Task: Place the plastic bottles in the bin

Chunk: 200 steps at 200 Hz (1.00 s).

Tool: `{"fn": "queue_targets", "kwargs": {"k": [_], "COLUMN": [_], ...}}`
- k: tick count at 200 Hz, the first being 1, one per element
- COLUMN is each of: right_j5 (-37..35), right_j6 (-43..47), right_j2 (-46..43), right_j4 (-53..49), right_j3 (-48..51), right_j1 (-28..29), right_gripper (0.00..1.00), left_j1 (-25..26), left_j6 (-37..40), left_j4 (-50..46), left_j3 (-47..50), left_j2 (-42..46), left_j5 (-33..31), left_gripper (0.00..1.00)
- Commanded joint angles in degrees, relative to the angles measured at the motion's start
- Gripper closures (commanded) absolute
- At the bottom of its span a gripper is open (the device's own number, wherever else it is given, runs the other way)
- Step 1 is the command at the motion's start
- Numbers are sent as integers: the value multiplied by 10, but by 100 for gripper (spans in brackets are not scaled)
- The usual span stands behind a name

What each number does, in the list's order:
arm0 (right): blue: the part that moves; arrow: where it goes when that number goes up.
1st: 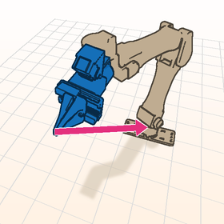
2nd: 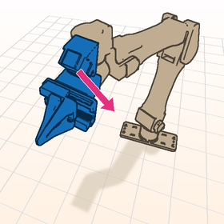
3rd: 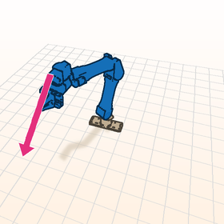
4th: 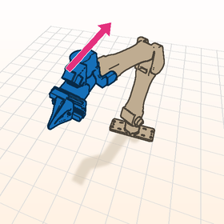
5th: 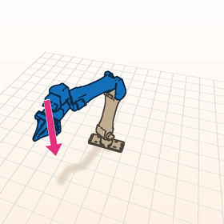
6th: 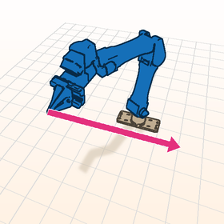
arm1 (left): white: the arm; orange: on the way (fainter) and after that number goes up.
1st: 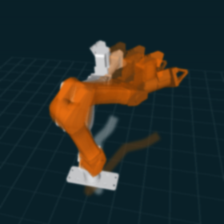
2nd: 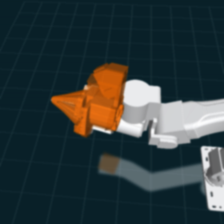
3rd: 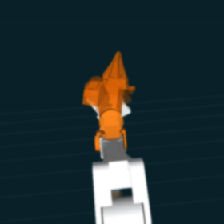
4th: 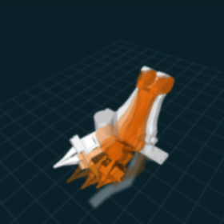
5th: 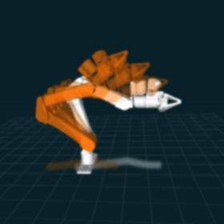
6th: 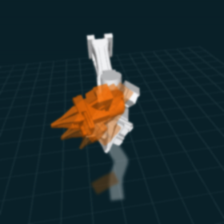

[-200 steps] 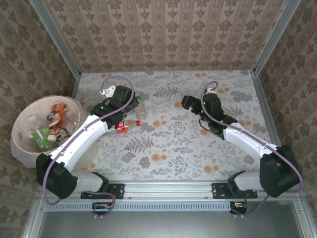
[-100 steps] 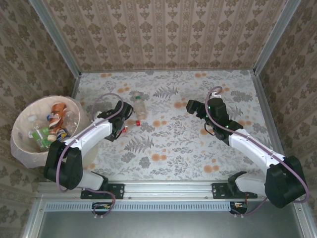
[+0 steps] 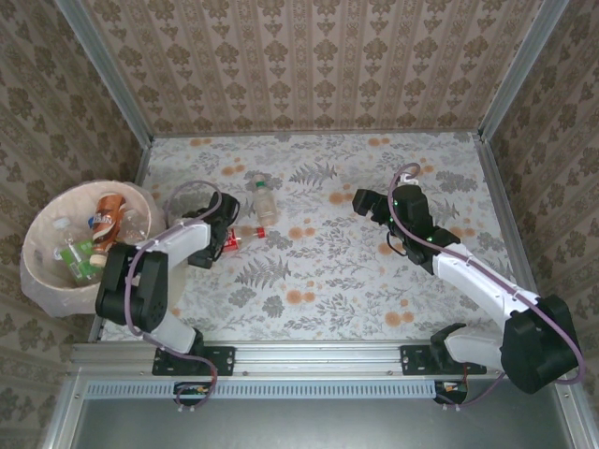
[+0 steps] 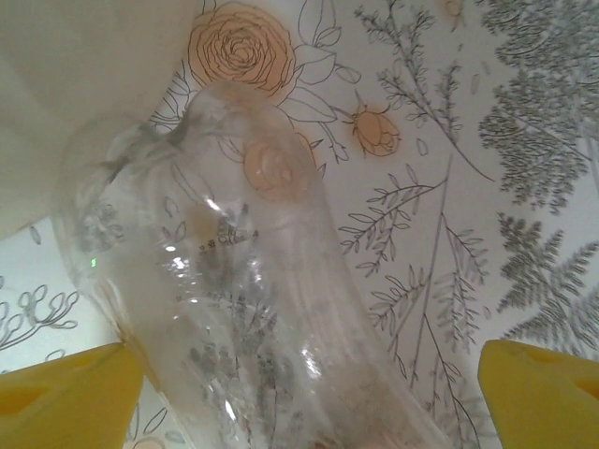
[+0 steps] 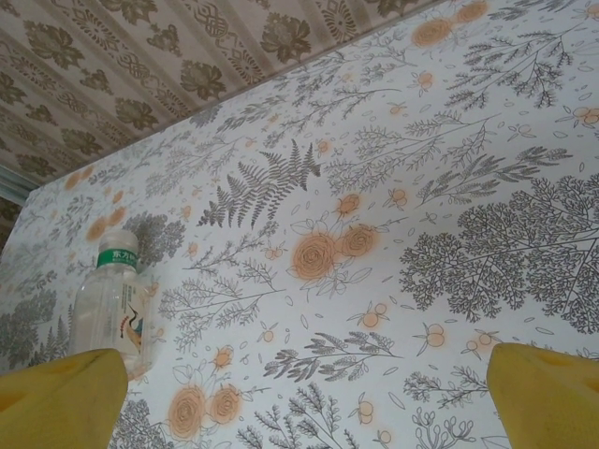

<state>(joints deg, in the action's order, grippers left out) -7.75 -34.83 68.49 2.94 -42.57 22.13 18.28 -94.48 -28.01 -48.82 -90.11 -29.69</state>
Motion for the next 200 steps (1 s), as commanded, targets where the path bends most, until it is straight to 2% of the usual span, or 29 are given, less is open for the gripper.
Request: {"fn": "queue_targets", "kwargs": {"k": [1, 20, 59, 93, 118, 144, 169, 200], "right_j5": [-16, -21, -29, -35, -35, -33, -31, -28], "right_j6": [9, 11, 9, 8, 6, 6, 6, 6], "right_j2": [-20, -28, -41, -42, -38, -30, -22, -9], "right_j4": [-16, -19, -22, -18, -13, -9, -4, 0], "right_j3": [2, 4, 11, 13, 14, 11, 6, -3], "right_j1": [-3, -3, -3, -3, -3, -3, -3, -3], "right_gripper": [0, 0, 0, 0, 0, 0, 0, 0], "left_j1": [-6, -8, -6, -6, -1, 12, 39, 67], "left_j6": [6, 44, 62, 182, 269, 394, 491, 573], "left_j4": [34, 76, 124, 211, 235, 232, 170, 85], "left_j3": [-10, -8, 21, 51, 62, 48, -5, -80], "left_j2": [-25, -50, -66, -34, 6, 60, 111, 182], "left_j5": [8, 27, 48, 61, 72, 94, 91, 61], "left_gripper": [10, 16, 28, 40, 47, 53, 55, 56]}}
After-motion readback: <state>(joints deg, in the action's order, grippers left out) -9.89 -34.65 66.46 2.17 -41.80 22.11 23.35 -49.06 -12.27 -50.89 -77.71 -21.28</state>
